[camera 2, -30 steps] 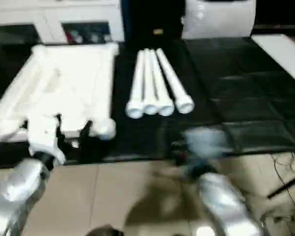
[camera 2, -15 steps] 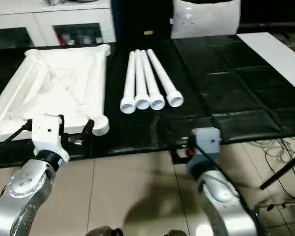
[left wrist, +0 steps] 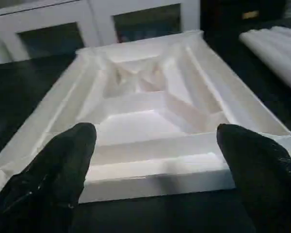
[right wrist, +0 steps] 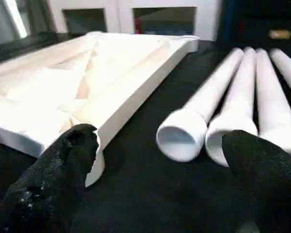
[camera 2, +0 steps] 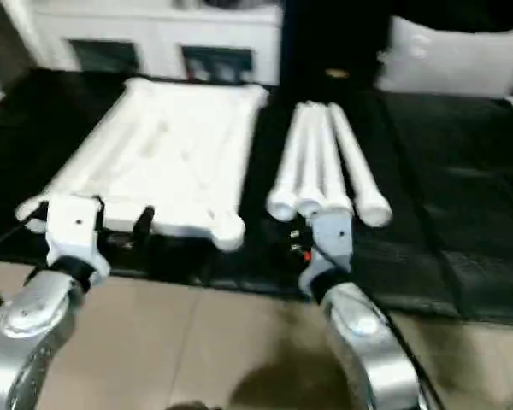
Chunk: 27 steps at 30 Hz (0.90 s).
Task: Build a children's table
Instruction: Move to table
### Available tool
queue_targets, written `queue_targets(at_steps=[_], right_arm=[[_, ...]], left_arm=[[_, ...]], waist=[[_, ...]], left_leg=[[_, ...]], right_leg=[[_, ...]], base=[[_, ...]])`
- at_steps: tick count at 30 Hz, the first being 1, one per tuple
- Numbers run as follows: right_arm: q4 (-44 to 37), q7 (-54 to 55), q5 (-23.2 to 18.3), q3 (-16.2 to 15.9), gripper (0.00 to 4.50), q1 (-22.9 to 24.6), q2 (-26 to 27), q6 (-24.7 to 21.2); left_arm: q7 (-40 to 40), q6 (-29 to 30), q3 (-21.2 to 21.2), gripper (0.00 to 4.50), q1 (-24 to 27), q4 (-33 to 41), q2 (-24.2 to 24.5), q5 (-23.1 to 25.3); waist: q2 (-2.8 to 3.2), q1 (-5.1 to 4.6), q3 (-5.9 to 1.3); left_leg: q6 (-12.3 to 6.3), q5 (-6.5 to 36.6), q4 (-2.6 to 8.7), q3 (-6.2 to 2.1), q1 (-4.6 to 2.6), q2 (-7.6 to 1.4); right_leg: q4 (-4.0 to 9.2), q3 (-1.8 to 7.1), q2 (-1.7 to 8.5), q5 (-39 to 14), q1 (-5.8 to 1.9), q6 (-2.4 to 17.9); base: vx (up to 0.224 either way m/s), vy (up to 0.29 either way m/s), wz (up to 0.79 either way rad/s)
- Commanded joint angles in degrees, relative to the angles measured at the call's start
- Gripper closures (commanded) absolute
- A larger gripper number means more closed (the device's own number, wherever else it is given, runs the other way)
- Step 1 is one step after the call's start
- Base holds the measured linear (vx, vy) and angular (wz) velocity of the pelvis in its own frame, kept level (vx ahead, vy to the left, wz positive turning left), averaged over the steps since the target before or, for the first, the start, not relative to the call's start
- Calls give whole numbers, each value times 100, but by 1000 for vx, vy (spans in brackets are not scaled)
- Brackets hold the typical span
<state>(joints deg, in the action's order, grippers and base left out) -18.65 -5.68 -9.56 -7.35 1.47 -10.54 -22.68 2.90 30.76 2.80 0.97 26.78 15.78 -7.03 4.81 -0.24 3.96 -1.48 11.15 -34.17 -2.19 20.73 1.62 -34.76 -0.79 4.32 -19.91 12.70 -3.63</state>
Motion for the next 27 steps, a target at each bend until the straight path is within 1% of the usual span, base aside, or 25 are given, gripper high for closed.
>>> queue_targets(at_steps=[1, 2, 3, 4, 5, 6, 7, 8, 9, 10, 11, 12, 13, 15, 17, 18, 19, 20, 21, 22, 23, 24, 25, 26, 27], right_arm=[[-34, 102, 133, 76, 0, 35, 21, 160], [-31, 137, 157, 116, 0, 41, 25, 244], [-55, 181, 60, 300, 0, 51, 105, 292], [-65, 192, 19, 362, 0, 52, 139, 281], [-95, 128, -168, 494, 0, 64, 209, 191], [-109, 75, -281, 551, 0, 72, 238, 133], [-106, 44, -272, 542, 0, 82, 196, 138], [-103, 26, -269, 539, 0, 86, 171, 137], [-56, -17, -203, 515, 0, 82, 62, 126], [24, -64, -133, 458, 0, 69, -4, 86], [55, -86, -118, 424, 0, 63, -18, 60], [63, -96, -116, 397, 0, 53, -24, -20], [71, -108, -114, 358, 0, 37, -32, -146], [-51, -136, 2, 169, 0, 20, 11, -278], [-78, -149, 40, 128, 0, 21, 43, -232], [-79, -151, 62, 113, 0, 21, 49, -198], [-20, -108, 105, 115, 0, 37, 68, -48], [10, -95, 102, 122, 0, 41, 66, -6], [30, -97, 92, 130, 0, 43, 64, 6], [47, -148, 50, 137, 0, 54, 46, 39], [17, -299, -116, 156, 0, 55, 38, 85], [-5, -335, -132, 147, 0, 43, 20, 90], [-46, -395, -184, 156, 0, 23, 20, 17], [-87, -447, -229, 167, 0, 6, 24, -40], [-127, -481, -284, 194, 0, 3, 52, -104]], left_arm=[[78, -57, -28, 3, -44, -118, 51, 2], [88, -85, -30, 3, -68, -177, 48, -4], [81, -174, -21, 3, -76, -261, -27, -33], [78, -200, -21, 3, -72, -279, -58, -47], [75, -261, 10, 3, -39, -304, -110, -36], [78, -289, 30, 3, -17, -311, -131, -19], [83, -315, 65, 3, 27, -287, -154, 11], [84, -325, 86, 3, 49, -271, -168, 29], [71, -339, 158, 3, 107, -209, -215, 84], [28, -333, 157, 3, 162, -150, -256, 107], [1, -323, 135, 3, 188, -123, -273, 108], [-32, -306, 92, 3, 202, -98, -295, 96], [-81, -281, 26, 3, 222, -61, -330, 78], [-93, -260, -206, 3, 301, 44, -361, -54], [-53, -308, -217, 3, 322, 24, -310, -28], [-24, -336, -200, 3, 324, -1, -275, -1], [40, -429, -154, 3, 296, -82, -221, 64], [58, -458, -144, 3, 281, -107, -219, 76], [70, -471, -146, 3, 267, -119, -226, 66], [82, -472, -158, 3, 237, -119, -248, 44], [142, -489, -180, 3, 207, -116, -292, -11], [170, -485, -161, 3, 210, -112, -287, -11], [214, -492, -112, 3, 224, -109, -265, 15], [273, -536, -49, 3, 239, -114, -247, 26], [334, -571, -3, 3, 256, -117, -243, 16]], waist=[[-158, 163, -326], [-80, 270, -360], [-76, 304, -351], [108, 324, -491], [161, 111, -559], [216, -172, -624], [263, -66, -590], [189, -81, -582], [102, -83, -457], [-170, -58, -386], [-236, -36, -353], [-541, 117, -256], [-503, 208, -366], [-558, 232, -323], [-457, 268, -266], [-297, 291, -264], [-99, 228, -270], [-5, 4, -351], [-3, -28, -415], [-16, -68, -481], [23, -64, -480], [-151, -49, -413], [-213, -32, -402], [-348, -13, -380], [-439, 161, -372]], left_leg=[[-752, 861, -263, 256, 482, -626], [-774, 594, -435, 307, 584, -773], [-747, -5, -295, 383, 716, -893], [-833, -661, 91, 391, 270, -955], [-1463, -958, 149, 32, -398, -1217], [-2943, -1644, 190, -663, -1066, -1728], [-2787, -2274, 59, -476, -814, -1615], [-2550, -2265, 108, -323, -695, -1587], [-2119, -1436, 390, -81, -404, -1488], [-1893, -61, 489, 94, -301, -1402], [-1713, 621, 494, 198, -280, -1233], [-1133, 1696, 79, 555, -36, -692], [-713, 1142, -734, 527, 230, -688], [-201, 511, -764, 528, 359, -720], [-149, 188, -469, 577, 290, -842], [-206, 203, -82, 622, 165, -992], [-167, 876, 320, 514, -10, -1239], [-265, 2245, 534, 108, -541, -1604], [-451, 2431, 584, -63, -697, -1714], [-1146, 1961, 536, -186, -857, -1761], [-1525, 1510, 481, -208, -862, -1738], [-2146, 694, 438, -6, -695, -1643], [-2090, 745, 435, 129, -599, -1506], [-1870, 1015, 364, 341, -454, -1308], [-1282, 1534, 139, 645, -113, -930]], right_leg=[[921, 688, 886, 25, -697, 760], [907, 788, 1128, 551, -763, 730], [737, 445, 721, 1464, -689, 500], [406, -6, -17, 1726, -436, 190], [-71, -231, -294, 1371, 130, 6], [-681, -209, -144, -595, 972, -259], [-829, -137, -68, -503, 1077, -357], [-861, -125, -59, -195, 1091, -434], [-887, -129, -78, 246, 972, -459], [-550, 21, 21, 656, 936, -236], [-229, 111, 94, 785, 870, -84], [568, 663, 495, -476, 547, -92], [721, 1031, 1149, -1934, 49, 454], [688, 828, 817, -2359, 76, 987], [757, 539, 593, -2232, 137, 1646], [741, 284, 375, -2131, 183, 1763], [498, -7, 17, -1761, 313, 1484], [-9, -138, -183, -1114, 692, 1239], [-245, -143, -138, -679, 760, 1109], [-466, -174, -89, -64, 937, 608], [-547, -180, -54, 78, 1035, 368], [-541, -108, 63, 418, 1148, 106], [-386, -80, 85, 577, 1082, 192], [-60, 18, 170, 717, 947, 318], [460, 353, 547, -241, 516, 683]], base=[[218, -91, 38], [211, -32, -8], [185, -18, -3], [185, -18, -3], [185, -15, -7], [151, 4, -1], [151, 4, -1], [117, 5, 6], [88, -19, 3], [88, -19, 3], [85, -96, 2], [86, -116, -7], [86, -116, -7], [87, -53, -8], [94, -10, -1], [115, 76, 8], [115, 76, 8], [124, 112, 11], [122, 89, 11], [122, 89, 11], [124, 42, 5], [101, 14, 7], [101, 14, 7], [70, -24, 7], [65, -56, -12]])
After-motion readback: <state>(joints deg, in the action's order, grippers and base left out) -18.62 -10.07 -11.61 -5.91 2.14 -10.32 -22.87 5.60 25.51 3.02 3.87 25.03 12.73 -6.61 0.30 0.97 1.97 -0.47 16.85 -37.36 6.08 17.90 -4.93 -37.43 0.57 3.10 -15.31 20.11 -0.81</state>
